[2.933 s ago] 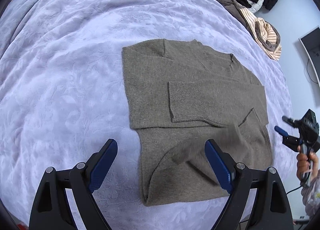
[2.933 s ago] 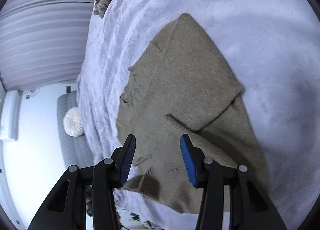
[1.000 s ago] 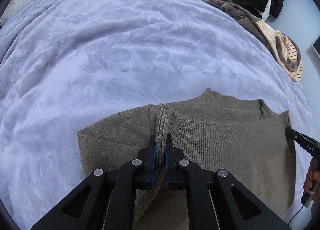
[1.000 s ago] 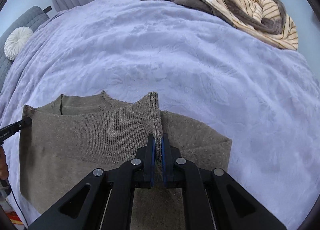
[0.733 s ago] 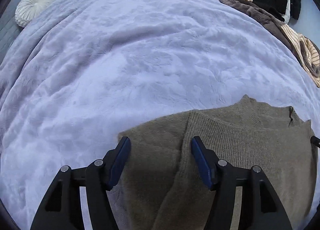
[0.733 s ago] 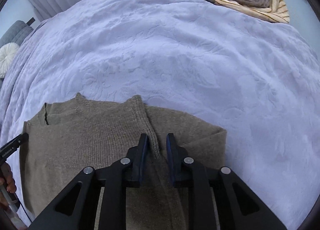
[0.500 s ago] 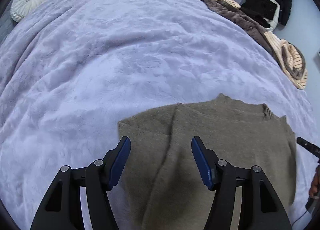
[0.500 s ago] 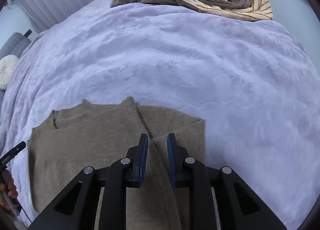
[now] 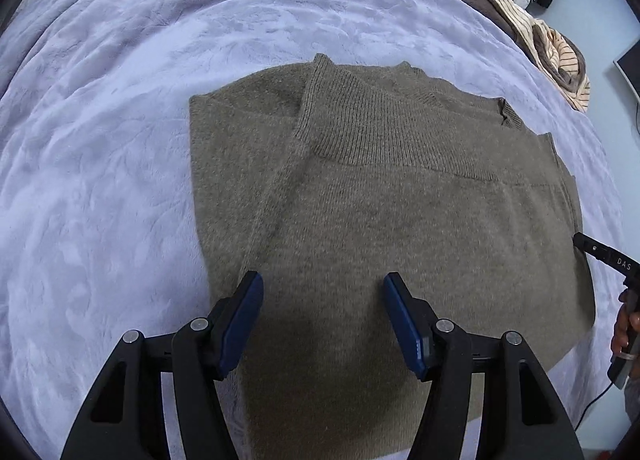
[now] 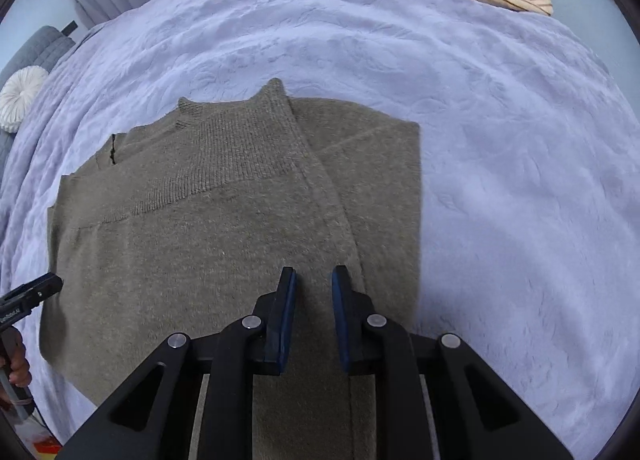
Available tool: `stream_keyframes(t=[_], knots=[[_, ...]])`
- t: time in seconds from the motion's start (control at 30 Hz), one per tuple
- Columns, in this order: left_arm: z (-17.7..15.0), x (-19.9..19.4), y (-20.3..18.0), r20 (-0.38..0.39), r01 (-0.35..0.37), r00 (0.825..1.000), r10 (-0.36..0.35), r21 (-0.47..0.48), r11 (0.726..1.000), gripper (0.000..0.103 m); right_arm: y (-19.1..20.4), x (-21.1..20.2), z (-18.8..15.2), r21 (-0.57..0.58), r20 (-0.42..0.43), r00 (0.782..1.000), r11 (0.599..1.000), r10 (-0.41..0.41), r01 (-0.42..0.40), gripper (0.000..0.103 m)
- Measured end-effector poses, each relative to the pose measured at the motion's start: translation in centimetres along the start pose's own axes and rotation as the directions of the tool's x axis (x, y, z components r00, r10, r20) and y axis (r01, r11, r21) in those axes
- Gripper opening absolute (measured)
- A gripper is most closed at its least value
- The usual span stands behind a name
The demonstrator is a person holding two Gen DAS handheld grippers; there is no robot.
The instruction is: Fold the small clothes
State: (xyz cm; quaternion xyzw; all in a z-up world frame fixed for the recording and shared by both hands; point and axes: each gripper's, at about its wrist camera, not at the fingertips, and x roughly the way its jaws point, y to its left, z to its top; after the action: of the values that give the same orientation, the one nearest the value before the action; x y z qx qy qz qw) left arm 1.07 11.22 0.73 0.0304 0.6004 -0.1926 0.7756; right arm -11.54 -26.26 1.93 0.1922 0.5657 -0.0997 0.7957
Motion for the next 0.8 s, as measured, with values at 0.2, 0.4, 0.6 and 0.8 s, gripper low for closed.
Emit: stream_keyframes(t=[0.2, 0.4, 0.6, 0.8], knots=[[-1.9, -2.7, 3.1, -0.004, 0.023, 1.0, -0.024, -0.125, 0.992, 0.089, -1.3, -2.7, -2.9, 0.11, -0.023, 0.996, 0.99, 0.088, -0.085, 0.023], [-6.7, -2.2, 6.2, -0.095, 0.13, 0.98, -0.177, -0.373, 0.919, 0.089, -4.0, -4.0, -9.4, 0.402, -0.047, 0.934, 0.863, 0.354, -0.307, 0.049], [-9.1, -0.9, 6.2, -0.087, 0.169, 0.968, -0.236, -0.473, 0.864, 0.089, -7.6, -2.7, -13.4, 0.649, 0.073, 0.918, 0.68, 0.39, -0.34, 0.049], [-7.3, -0.7, 6.0, -0.06, 0.152, 0.978, -0.202, -0.468, 0.87, 0.021, -8.1, -1.0, -11.5, 0.702, 0.122, 0.915, 0.618, 0.383, -0.353, 0.014]])
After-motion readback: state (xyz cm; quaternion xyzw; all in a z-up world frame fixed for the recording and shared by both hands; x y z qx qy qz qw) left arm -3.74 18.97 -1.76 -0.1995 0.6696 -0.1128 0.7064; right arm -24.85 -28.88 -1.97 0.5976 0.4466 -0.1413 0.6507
